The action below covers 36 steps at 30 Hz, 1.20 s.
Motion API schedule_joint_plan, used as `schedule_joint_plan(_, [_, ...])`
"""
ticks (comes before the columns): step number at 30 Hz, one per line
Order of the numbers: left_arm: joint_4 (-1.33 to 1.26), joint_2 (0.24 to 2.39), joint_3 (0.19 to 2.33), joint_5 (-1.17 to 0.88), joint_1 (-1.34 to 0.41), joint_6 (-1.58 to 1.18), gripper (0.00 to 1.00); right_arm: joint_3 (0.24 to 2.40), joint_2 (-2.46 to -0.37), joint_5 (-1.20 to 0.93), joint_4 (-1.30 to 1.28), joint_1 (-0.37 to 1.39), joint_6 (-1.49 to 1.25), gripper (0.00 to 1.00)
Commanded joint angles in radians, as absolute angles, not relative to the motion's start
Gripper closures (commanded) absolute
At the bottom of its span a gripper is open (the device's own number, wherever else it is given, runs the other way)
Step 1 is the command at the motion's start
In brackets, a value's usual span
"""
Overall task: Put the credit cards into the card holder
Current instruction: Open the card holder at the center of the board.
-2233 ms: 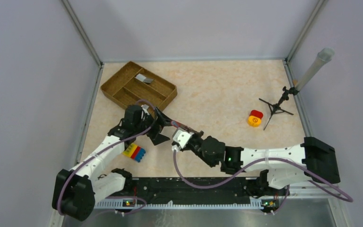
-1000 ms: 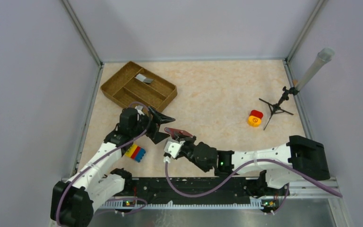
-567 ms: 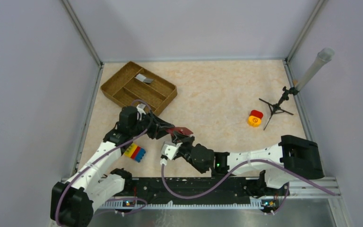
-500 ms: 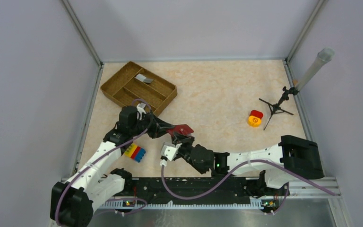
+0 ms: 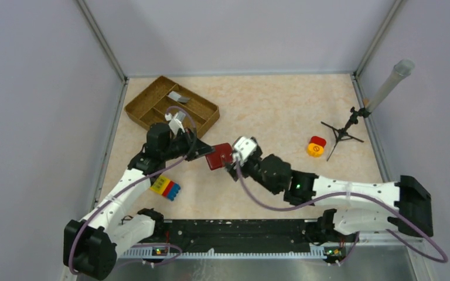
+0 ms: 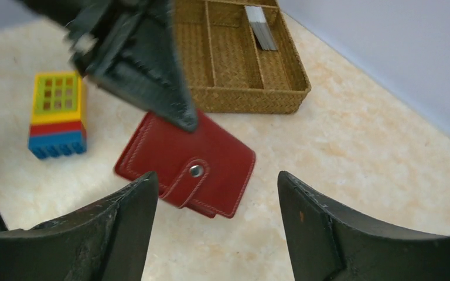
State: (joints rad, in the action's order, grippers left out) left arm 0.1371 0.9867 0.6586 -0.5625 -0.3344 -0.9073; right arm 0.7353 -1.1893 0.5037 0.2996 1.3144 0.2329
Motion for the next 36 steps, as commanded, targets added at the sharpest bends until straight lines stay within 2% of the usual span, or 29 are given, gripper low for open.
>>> schedule_joint_plan(1, [0.020, 0.946, 0.683, -0.689, -0.331, -0.624, 1.00, 0.748, -1.049, 0.136, 0.188, 1.120, -0.217, 0.29])
schedule_joint_plan(6, [0.009, 0.887, 0.671, -0.759, -0.333, -0.569, 1.00, 0.684, -1.024, -0.310, 0.375, 0.913, -0.543, 0.38])
schedule_joint_plan(11, [-0.135, 0.849, 0.599, -0.792, -0.332, -0.673, 1.00, 0.692, -1.089, -0.502, 0.456, 0.878, -0.647, 0.48])
schedule_joint_plan(15, [-0.233, 0.829, 0.554, -0.795, -0.331, -0.760, 1.00, 0.662, -1.116, -0.496, 0.475, 0.877, -0.662, 0.52])
schedule_joint_plan(36, [-0.276, 0.792, 0.561, -0.882, -0.331, -0.840, 1.00, 0.609, -1.111, -0.448, 0.489, 0.819, -0.596, 0.52])
